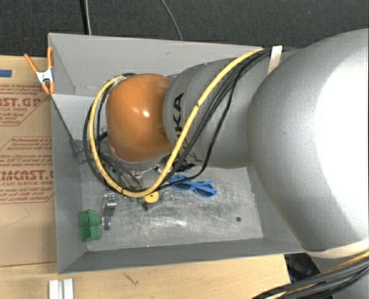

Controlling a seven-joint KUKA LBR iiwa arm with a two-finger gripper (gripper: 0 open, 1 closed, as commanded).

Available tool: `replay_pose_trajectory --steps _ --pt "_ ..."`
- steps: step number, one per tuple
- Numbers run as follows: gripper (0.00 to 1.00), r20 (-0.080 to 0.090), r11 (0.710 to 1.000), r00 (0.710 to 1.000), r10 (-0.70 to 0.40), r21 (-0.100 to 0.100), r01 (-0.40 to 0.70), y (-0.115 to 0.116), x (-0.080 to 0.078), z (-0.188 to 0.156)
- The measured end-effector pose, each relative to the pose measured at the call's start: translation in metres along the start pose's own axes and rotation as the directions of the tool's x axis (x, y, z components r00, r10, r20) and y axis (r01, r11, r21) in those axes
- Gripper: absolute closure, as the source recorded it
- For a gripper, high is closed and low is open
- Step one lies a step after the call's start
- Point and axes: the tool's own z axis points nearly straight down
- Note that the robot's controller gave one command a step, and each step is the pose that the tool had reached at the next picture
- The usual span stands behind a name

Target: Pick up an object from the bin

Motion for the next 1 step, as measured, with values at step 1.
replay_pose_trajectory --steps 1 --pt "0.00 0.016 0.986 0.986 -0.165 -0.002 0.165 0.0110 0.0395 0.0746"
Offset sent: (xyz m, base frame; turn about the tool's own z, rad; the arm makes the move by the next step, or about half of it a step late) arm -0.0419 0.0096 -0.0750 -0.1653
